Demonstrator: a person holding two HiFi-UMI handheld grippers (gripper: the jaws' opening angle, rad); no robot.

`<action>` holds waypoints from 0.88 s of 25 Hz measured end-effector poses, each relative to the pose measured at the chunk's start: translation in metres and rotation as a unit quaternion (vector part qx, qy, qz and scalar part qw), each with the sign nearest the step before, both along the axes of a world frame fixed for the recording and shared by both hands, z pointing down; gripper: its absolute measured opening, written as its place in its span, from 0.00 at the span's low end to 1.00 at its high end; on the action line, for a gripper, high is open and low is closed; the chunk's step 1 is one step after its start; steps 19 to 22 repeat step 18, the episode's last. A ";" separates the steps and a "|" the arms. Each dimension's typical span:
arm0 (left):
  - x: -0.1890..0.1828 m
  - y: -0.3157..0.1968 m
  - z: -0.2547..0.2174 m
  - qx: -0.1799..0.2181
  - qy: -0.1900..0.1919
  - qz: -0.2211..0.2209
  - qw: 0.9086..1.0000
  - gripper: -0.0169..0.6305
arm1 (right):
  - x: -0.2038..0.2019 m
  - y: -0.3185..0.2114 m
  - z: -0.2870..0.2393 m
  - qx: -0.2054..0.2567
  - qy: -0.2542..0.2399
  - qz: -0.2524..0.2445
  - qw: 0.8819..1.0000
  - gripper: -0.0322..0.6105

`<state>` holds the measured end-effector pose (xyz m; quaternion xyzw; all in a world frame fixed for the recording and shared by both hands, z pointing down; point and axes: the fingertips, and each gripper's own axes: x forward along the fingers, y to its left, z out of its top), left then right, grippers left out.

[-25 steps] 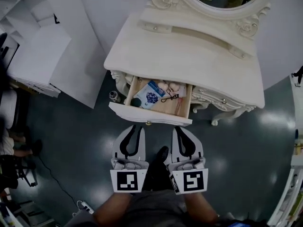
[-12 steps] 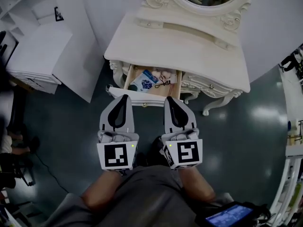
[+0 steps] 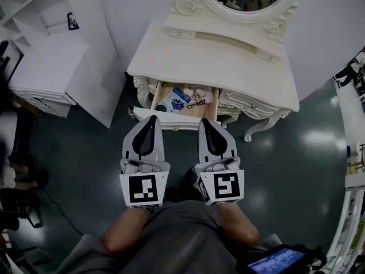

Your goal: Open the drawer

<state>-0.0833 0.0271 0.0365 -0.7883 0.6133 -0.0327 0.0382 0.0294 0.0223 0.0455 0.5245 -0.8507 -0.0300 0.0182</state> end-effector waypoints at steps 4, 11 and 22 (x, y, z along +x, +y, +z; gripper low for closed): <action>0.002 -0.001 0.000 0.000 -0.002 0.001 1.000 0.05 | 0.002 0.001 0.001 -0.002 0.002 0.001 1.000 0.07; 0.005 -0.002 0.001 -0.001 0.000 0.004 1.000 0.05 | 0.004 0.000 -0.001 0.001 0.002 0.004 1.000 0.07; 0.005 -0.003 0.000 0.001 -0.002 0.003 1.000 0.05 | 0.008 0.000 -0.001 0.002 0.006 0.005 1.000 0.07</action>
